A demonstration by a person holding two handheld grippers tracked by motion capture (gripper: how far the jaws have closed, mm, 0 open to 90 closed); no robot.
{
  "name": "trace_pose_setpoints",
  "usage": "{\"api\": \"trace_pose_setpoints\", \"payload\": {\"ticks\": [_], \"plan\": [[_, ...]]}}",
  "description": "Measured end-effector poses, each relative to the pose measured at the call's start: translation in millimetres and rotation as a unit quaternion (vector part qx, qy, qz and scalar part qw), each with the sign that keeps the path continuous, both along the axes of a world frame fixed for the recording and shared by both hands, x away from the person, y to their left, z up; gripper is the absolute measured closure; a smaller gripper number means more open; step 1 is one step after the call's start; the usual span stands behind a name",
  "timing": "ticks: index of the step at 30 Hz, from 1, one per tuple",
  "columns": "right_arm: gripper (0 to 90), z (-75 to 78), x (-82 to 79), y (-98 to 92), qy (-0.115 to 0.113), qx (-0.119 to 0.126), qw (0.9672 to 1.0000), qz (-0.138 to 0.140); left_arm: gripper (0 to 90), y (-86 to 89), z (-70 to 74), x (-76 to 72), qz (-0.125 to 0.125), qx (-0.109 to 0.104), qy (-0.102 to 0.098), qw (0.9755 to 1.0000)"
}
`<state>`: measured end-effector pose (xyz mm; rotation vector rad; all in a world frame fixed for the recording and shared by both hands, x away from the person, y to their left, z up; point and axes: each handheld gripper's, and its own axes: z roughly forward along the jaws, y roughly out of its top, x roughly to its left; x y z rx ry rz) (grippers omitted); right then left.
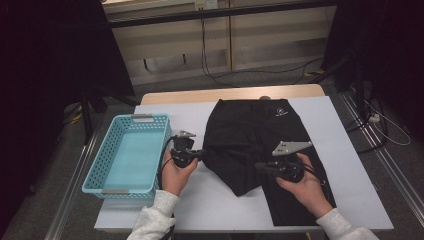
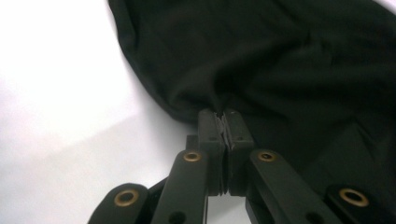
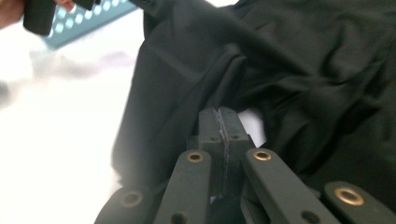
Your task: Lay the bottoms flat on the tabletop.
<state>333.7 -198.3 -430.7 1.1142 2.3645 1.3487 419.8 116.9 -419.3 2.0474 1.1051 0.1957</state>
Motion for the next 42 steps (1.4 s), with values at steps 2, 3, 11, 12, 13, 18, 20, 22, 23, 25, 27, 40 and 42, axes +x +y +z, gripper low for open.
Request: {"api": "trace_pose_setpoints", "payload": {"ticks": [2, 3, 11, 12, 13, 18, 20, 22, 23, 25, 27, 40, 42], "plan": [[90.0, -0.9, 6.2, -6.0, 0.003, 0.008, 0.9998, -0.019, 88.5, 0.5, -0.7, 7.7, 0.008, 0.000, -0.003, 1.0000], [90.0, -2.7, 9.3, -9.3, 0.008, 0.005, 0.9995, -0.030, 88.6, -0.8, -2.9, 11.4, 0.008, -0.001, 0.001, 1.0000], [90.0, -14.7, 20.9, -24.6, 0.014, -0.035, 0.9964, -0.075, 82.8, -18.7, -26.1, 25.2, -0.006, 0.000, 0.001, 1.0000], [90.0, -16.6, 21.3, -26.1, 0.013, -0.040, 0.9962, -0.076, 74.1, -18.8, -26.2, 24.7, -0.004, 0.000, -0.002, 1.0000], [90.0, -17.7, 21.3, -26.5, 0.015, -0.042, 0.9961, -0.076, 68.2, -17.9, -25.1, 24.1, -0.004, -0.002, -0.004, 1.0000], [90.0, -19.3, 18.9, -24.3, 0.016, -0.048, 0.9963, -0.069, 31.2, -12.1, -18.0, 14.4, 0.003, -0.003, -0.012, 0.9999], [90.0, -19.0, 17.8, -24.2, 0.014, -0.051, 0.9963, -0.067, 27.8, -9.8, -16.2, 8.6, -0.006, 0.007, -0.018, 0.9998], [90.0, -17.6, 16.8, -24.9, 0.014, -0.049, 0.9963, -0.069, 29.1, -6.7, -15.4, 1.7, -0.012, 0.019, -0.019, 0.9996], [90.0, -17.2, 16.3, -25.6, 0.013, -0.049, 0.9964, -0.068, 29.7, -6.0, -15.8, -0.8, -0.018, 0.021, -0.019, 0.9994], [90.0, -17.7, 15.0, -25.6, 0.015, -0.049, 0.9964, -0.067, 35.5, -5.6, -17.8, -5.1, -0.029, 0.032, -0.016, 0.9989], [90.0, -18.9, 13.8, -25.1, 0.017, -0.051, 0.9964, -0.065, 35.6, -7.7, -21.6, -8.9, -0.033, 0.038, -0.012, 0.9987], [90.0, -16.9, 12.3, -22.1, 0.014, -0.047, 0.9973, -0.054, 72.2, -36.6, -34.4, -8.7, -0.044, 0.066, -0.012, 0.9968], [90.0, -17.1, 12.4, -20.1, 0.015, -0.049, 0.9974, -0.051, 80.4, -37.4, -34.2, -7.0, -0.056, 0.054, 0.001, 0.9970]]}}
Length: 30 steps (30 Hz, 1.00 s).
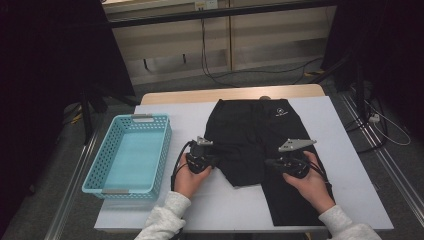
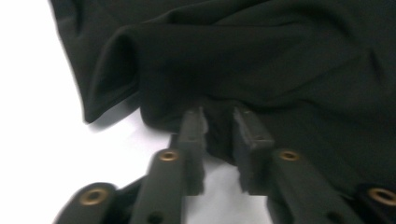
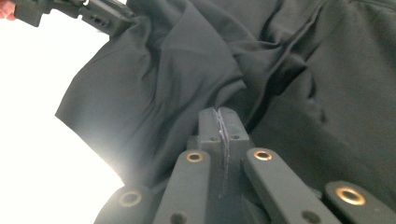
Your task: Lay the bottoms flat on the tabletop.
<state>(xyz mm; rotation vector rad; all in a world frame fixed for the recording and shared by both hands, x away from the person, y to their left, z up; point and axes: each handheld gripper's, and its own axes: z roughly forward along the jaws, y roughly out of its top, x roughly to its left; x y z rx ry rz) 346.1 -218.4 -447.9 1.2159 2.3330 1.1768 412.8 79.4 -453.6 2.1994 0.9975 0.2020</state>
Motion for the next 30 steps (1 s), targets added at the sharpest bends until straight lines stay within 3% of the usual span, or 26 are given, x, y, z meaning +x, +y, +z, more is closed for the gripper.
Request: {"api": "trace_pose_setpoints", "payload": {"ticks": [2, 8, 12, 14, 19, 22, 26, 27, 29, 30], "plan": [[90.0, -0.7, -0.3, 2.1, -0.001, -0.003, 1.0000, 0.007, 86.3, -3.0, -0.9, 0.8, 0.004, -0.011, 0.006, 0.9999], [90.0, 0.2, -1.3, 5.7, -0.002, -0.001, 0.9998, 0.019, 88.1, 1.2, 7.1, 1.9, 0.009, -0.034, 0.036, 0.9987], [90.0, 1.4, -4.3, 10.9, 0.000, 0.007, 0.9994, 0.033, 88.2, 18.6, 30.7, -6.0, 0.018, -0.049, 0.030, 0.9982], [90.0, 2.8, -6.4, 15.4, 0.002, 0.010, 0.9991, 0.042, 88.3, 26.5, 41.8, -12.8, 0.023, -0.047, 0.021, 0.9984], [90.0, 12.0, -13.1, 26.6, -0.008, 0.021, 0.9977, 0.064, 88.2, 39.0, 58.2, -19.1, 0.022, -0.058, 0.018, 0.9979], [90.0, 20.7, -15.4, 24.5, -0.019, 0.039, 0.9972, 0.061, 88.2, 35.5, 59.0, -15.6, 0.018, -0.064, 0.012, 0.9977], [90.0, 16.8, -8.5, 7.2, -0.019, 0.045, 0.9986, 0.020, 88.2, 22.6, 47.9, -2.6, 0.014, -0.066, 0.009, 0.9977], [90.0, 13.2, -6.9, 4.1, -0.017, 0.042, 0.9989, 0.008, 88.2, 17.1, 41.2, 3.4, 0.012, -0.069, 0.009, 0.9975], [90.0, 2.5, -3.8, -1.2, -0.019, 0.001, 0.9997, -0.015, 87.9, 10.0, 31.3, 9.9, 0.016, -0.069, 0.011, 0.9974], [90.0, -0.2, -3.3, -1.8, -0.016, -0.007, 0.9997, -0.017, 87.9, 4.0, 24.9, 12.2, 0.011, -0.064, 0.013, 0.9978]]}}
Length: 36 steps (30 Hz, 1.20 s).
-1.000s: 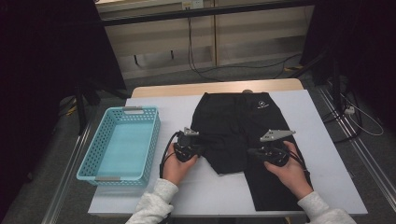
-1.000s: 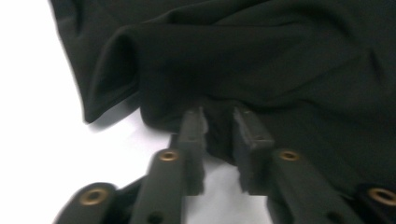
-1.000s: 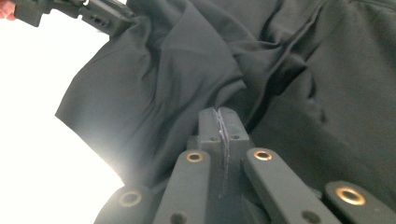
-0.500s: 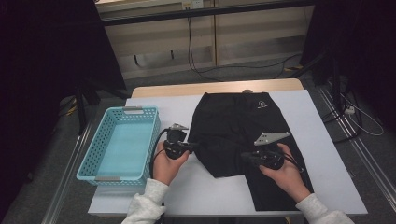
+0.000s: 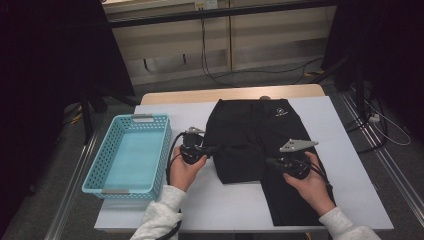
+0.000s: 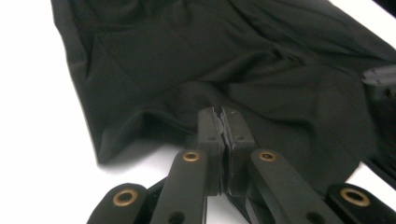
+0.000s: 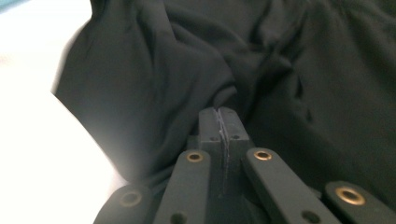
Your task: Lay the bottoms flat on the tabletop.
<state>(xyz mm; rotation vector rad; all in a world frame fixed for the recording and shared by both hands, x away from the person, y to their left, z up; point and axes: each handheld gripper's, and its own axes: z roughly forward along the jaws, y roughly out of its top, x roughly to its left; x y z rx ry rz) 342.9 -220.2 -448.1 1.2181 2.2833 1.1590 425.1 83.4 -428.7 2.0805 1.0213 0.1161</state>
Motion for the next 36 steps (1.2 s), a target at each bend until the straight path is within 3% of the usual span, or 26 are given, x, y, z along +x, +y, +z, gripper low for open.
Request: {"api": "trace_pose_setpoints", "payload": {"ticks": [1, 3, 6, 9, 11, 15, 21, 26, 32, 36], "plan": [[90.0, -2.7, 0.6, -0.5, 0.001, -0.013, 0.9999, -0.004, 87.5, -3.9, -4.0, 0.7, -0.004, 0.002, 0.004, 1.0000], [90.0, -3.4, 1.0, -1.2, -0.006, -0.027, 0.9996, -0.005, 83.7, -7.4, -9.5, 1.2, -0.008, 0.011, -0.008, 0.9999], [89.8, -3.0, 1.2, -1.7, -0.010, -0.030, 0.9995, -0.003, 57.8, -4.7, -10.5, 1.2, 0.009, 0.035, -0.033, 0.9988], [89.3, -1.6, 1.9, -1.6, -0.013, -0.030, 0.9995, 0.001, 44.6, 1.5, -5.3, -2.5, 0.004, 0.029, -0.023, 0.9993], [89.4, -0.9, 3.0, -0.7, -0.011, -0.030, 0.9995, 0.004, 32.0, 6.1, -1.8, -8.2, 0.007, 0.029, -0.030, 0.9991], [88.7, -2.3, 0.6, 1.7, -0.009, -0.034, 0.9994, 0.004, 21.8, 14.6, 3.9, -18.2, 0.011, 0.033, -0.033, 0.9989], [83.6, 3.1, -2.4, -1.3, -0.018, -0.027, 0.9995, -0.002, 18.3, 14.6, -0.4, -30.5, 0.006, 0.043, -0.037, 0.9984], [73.7, 6.0, -7.6, 0.7, -0.027, -0.034, 0.9990, -0.002, 16.9, 9.2, -9.8, -34.2, -0.003, 0.072, -0.045, 0.9964], [65.1, 8.0, -10.8, -4.9, -0.031, -0.027, 0.9991, -0.003, 17.8, 4.5, -11.4, -34.0, -0.013, 0.071, -0.046, 0.9963], [64.9, 13.5, -15.5, -4.2, -0.037, -0.024, 0.9990, -0.001, 16.1, 5.8, -12.9, -31.9, -0.008, 0.076, -0.043, 0.9961]]}}
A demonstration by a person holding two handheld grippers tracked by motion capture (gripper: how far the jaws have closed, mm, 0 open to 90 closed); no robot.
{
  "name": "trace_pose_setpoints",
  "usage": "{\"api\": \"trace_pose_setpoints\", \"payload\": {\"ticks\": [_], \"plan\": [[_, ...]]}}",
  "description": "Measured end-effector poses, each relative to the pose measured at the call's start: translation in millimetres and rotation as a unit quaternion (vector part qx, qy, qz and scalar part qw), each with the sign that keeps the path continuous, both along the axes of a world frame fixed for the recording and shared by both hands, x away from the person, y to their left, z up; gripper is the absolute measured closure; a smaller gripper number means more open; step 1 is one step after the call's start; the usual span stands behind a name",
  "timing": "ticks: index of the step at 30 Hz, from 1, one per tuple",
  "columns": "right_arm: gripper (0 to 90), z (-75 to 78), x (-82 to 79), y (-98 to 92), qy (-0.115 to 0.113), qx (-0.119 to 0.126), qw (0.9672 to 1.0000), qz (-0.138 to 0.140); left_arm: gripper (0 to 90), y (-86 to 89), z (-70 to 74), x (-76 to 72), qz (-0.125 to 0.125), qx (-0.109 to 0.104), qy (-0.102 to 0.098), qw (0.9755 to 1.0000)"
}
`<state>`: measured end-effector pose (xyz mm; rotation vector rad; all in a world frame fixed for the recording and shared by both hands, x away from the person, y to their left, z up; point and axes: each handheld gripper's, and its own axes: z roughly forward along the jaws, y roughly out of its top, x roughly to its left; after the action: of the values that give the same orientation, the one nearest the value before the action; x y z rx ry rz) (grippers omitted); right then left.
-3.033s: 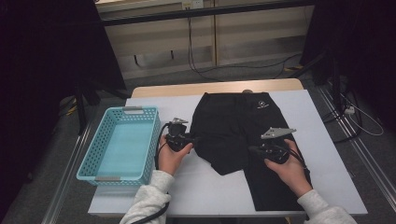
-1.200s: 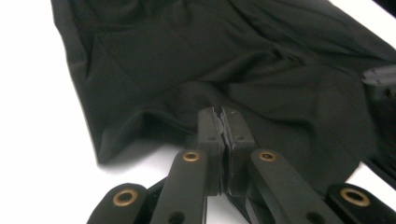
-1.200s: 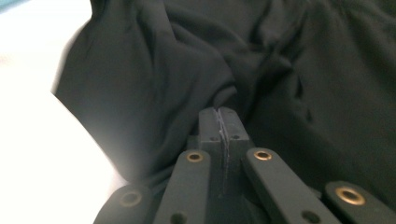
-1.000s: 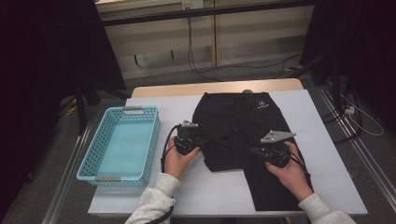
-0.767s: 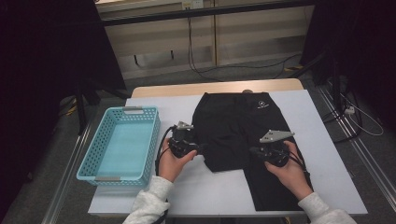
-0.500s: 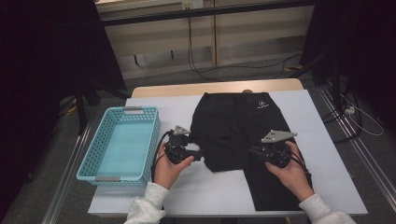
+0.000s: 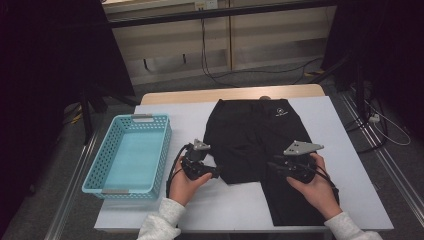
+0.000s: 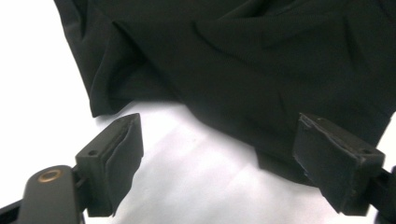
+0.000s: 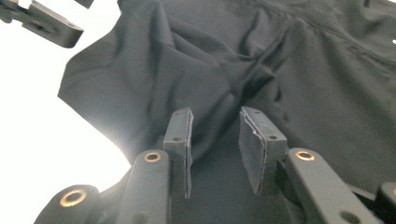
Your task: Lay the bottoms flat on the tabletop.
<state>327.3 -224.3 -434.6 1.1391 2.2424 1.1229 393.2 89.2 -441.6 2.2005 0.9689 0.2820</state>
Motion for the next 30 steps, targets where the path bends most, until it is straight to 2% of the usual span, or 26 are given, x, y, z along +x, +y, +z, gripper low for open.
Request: {"api": "trace_pose_setpoints", "payload": {"ticks": [4, 7, 10, 12, 14, 16, 18, 20, 21, 23, 25, 28, 30], "plan": [[66.0, 1.2, -4.5, 9.2, 0.001, 0.003, 0.9997, 0.024, 15.8, -0.2, 0.4, -0.7, 0.000, -0.005, 0.002, 1.0000], [70.0, -1.8, -5.6, 20.4, 0.016, 0.005, 0.9984, 0.054, 15.8, 1.0, 1.7, -0.9, -0.002, -0.006, 0.000, 1.0000], [67.2, -10.2, -4.8, 30.2, 0.022, -0.018, 0.9972, 0.070, 15.6, 2.0, 2.2, 0.2, 0.000, -0.010, 0.002, 1.0000], [61.8, -17.9, -3.0, 32.9, 0.040, -0.025, 0.9957, 0.080, 15.4, 1.8, 2.6, 0.4, -0.003, -0.009, 0.004, 0.9999], [60.4, -24.7, -1.8, 33.4, 0.049, -0.032, 0.9948, 0.083, 15.4, 0.8, 2.7, 0.2, -0.006, -0.010, 0.003, 0.9999], [65.9, -24.9, -0.4, 32.1, 0.050, -0.025, 0.9954, 0.078, 15.4, 0.8, 3.1, 0.5, -0.011, -0.008, 0.003, 0.9999], [79.1, -24.0, 1.5, 30.7, 0.052, -0.030, 0.9954, 0.075, 15.4, 0.2, 2.1, 0.4, -0.010, -0.008, 0.002, 0.9999], [87.8, -23.3, 3.2, 28.9, 0.054, -0.021, 0.9956, 0.074, 15.5, 0.5, 0.5, 0.5, -0.012, -0.010, 0.007, 0.9999], [88.4, -22.2, 3.7, 28.2, 0.056, -0.015, 0.9956, 0.074, 16.4, 1.2, -0.6, 0.6, -0.011, -0.009, 0.004, 0.9999], [89.3, -18.0, 4.7, 25.1, 0.051, -0.003, 0.9962, 0.071, 19.4, 3.6, -2.9, 1.0, -0.012, -0.008, 0.009, 0.9999], [89.2, -11.3, 5.6, 19.1, 0.046, 0.030, 0.9962, 0.068, 21.9, 5.9, -4.3, 0.5, -0.015, -0.010, 0.014, 0.9997], [89.7, -5.0, 5.9, 13.7, 0.040, 0.037, 0.9967, 0.061, 24.0, 6.9, -5.4, -0.8, -0.017, -0.020, 0.024, 0.9994], [90.0, -4.8, 5.8, 12.9, 0.042, 0.038, 0.9968, 0.057, 25.0, 5.1, -6.6, -1.7, -0.017, -0.017, 0.021, 0.9995]]}}
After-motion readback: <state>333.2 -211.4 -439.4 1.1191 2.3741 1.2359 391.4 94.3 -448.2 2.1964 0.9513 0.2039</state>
